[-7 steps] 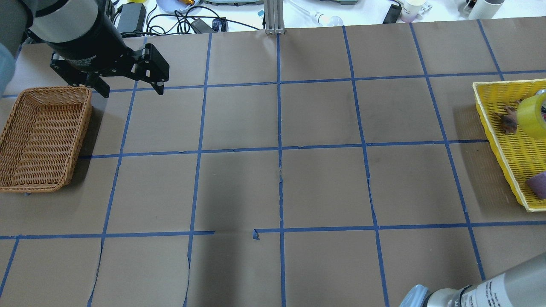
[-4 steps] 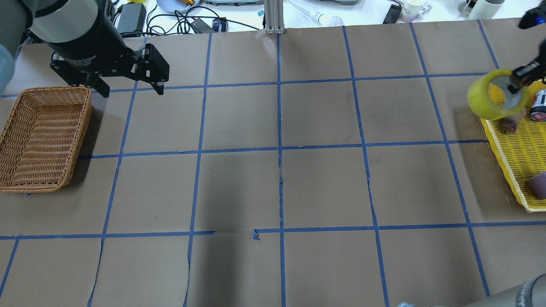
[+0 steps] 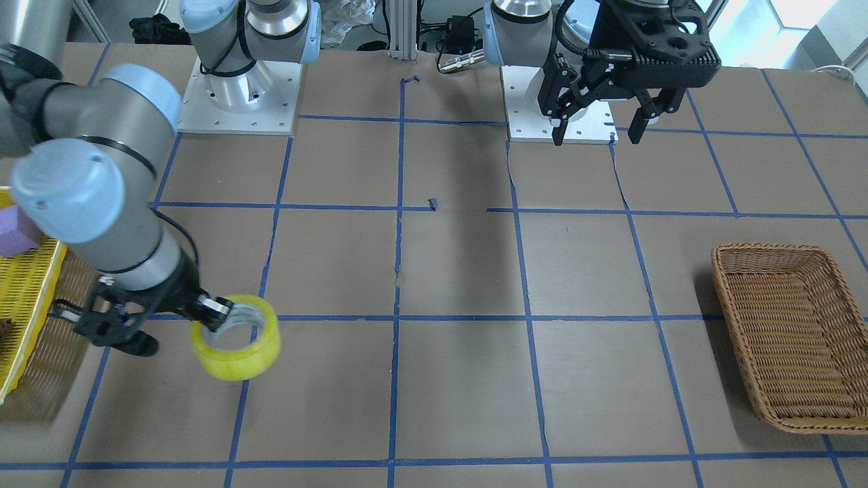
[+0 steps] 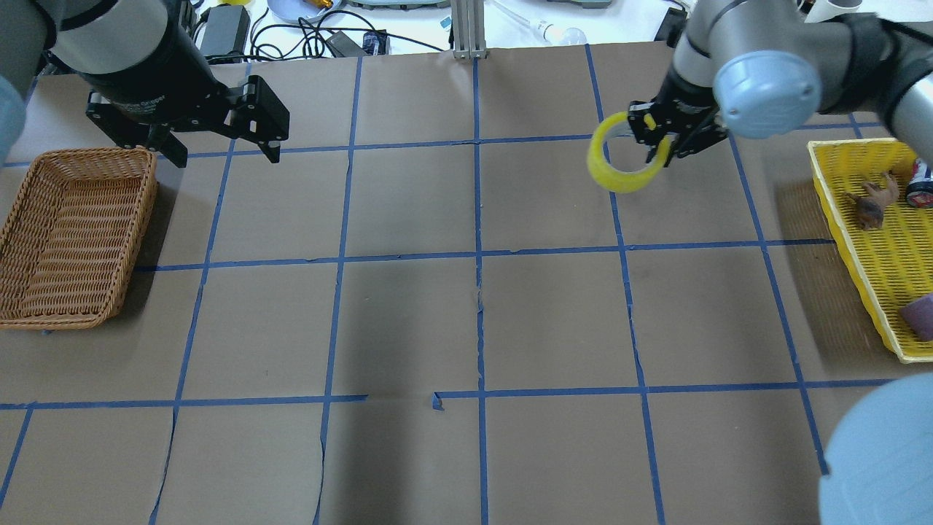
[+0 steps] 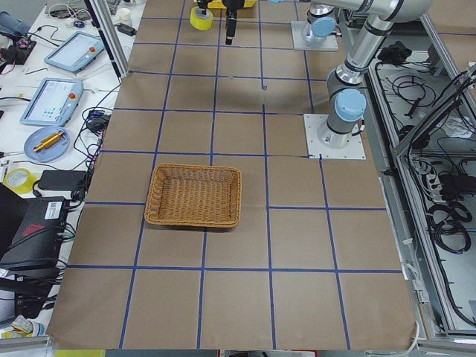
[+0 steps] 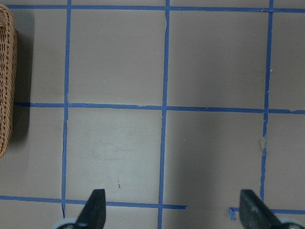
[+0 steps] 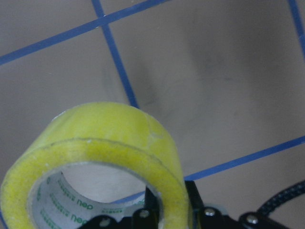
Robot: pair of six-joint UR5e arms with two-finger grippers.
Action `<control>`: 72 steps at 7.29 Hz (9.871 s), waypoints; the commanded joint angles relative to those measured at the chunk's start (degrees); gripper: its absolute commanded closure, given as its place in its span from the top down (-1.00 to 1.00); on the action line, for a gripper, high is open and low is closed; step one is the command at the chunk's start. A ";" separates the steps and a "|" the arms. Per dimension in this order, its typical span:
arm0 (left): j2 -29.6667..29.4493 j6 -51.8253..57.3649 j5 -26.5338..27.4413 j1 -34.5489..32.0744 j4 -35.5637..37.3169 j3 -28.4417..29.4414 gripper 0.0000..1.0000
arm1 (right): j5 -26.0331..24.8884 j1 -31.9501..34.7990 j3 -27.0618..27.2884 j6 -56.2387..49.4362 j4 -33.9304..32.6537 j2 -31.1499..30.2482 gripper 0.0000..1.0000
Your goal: Transfer tape with both arms
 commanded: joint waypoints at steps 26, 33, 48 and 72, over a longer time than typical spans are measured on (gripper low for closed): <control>-5.06 5.89 -2.54 2.02 4.02 0.20 1.00 | -11.68 4.06 -4.12 -21.00 29.64 -19.81 1.00; -34.03 -16.78 -3.62 -12.82 33.34 0.02 1.00 | -1.57 0.64 -3.77 -27.24 28.75 -19.72 0.98; -32.75 17.44 -4.43 17.27 9.22 15.05 -1.00 | -2.01 -1.82 -3.77 -22.93 29.46 -20.07 1.00; -3.94 6.36 -1.85 2.03 -1.08 1.81 1.00 | -2.45 -1.82 -1.31 -23.02 29.46 -21.03 1.00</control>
